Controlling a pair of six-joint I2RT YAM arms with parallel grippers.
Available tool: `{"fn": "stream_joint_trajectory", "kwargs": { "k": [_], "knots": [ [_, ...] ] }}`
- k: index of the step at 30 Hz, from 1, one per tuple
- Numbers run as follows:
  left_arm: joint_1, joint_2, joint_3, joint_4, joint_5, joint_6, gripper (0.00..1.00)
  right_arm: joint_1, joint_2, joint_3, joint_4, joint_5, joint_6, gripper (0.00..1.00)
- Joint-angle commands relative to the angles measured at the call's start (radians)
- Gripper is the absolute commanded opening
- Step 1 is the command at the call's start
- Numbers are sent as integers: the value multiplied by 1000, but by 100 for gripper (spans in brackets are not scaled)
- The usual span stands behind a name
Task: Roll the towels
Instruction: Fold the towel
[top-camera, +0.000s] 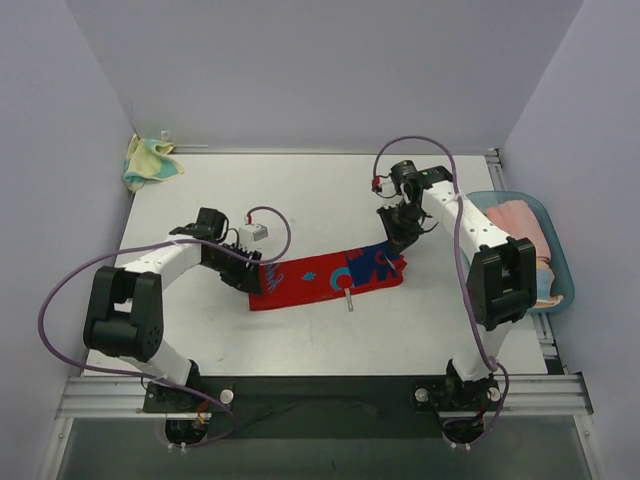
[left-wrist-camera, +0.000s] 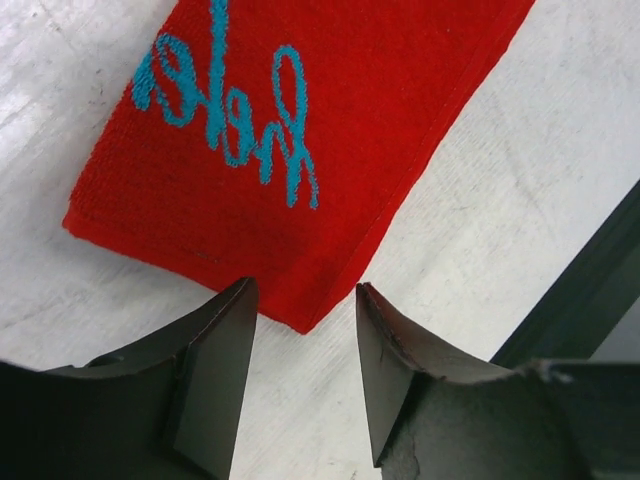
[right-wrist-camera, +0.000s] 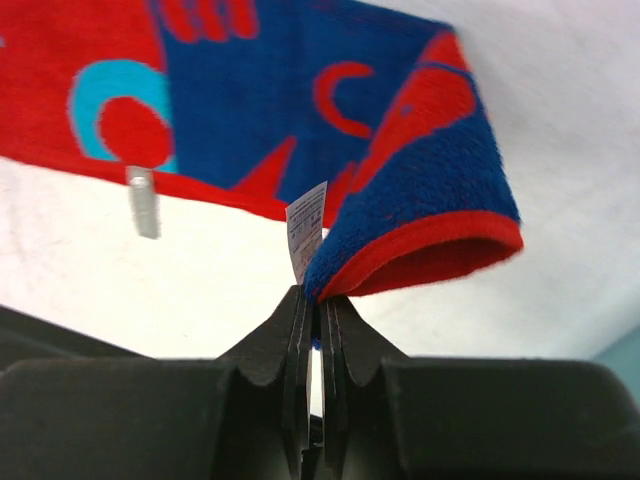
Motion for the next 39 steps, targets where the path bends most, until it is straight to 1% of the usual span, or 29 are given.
{"fn": "stream_joint_trajectory", "kwargs": {
  "k": [1,2,3,7,11,20,32,39],
  "knots": [
    [5,39,57,49,101,-56,54,47,8,65,-66,-55,29,0],
    [5,46,58,51,99,-62,51,58,16,73,-64,-59,34,0],
    [6,54,60,58,102,-71,45,67,25,82,-64,-67,40,0],
    [14,94,63,80,128,-99,36,136,83,131,-64,-122,72,0],
    [17,140,67,89,132,-113,34,199,137,171,-60,-160,114,0],
    [20,175,61,101,125,-119,34,303,221,231,-32,-233,164,0],
    [20,177,51,105,128,-117,35,337,327,303,13,-283,235,0],
    [22,177,49,103,124,-117,35,374,352,281,20,-311,235,0]
  ]
}}
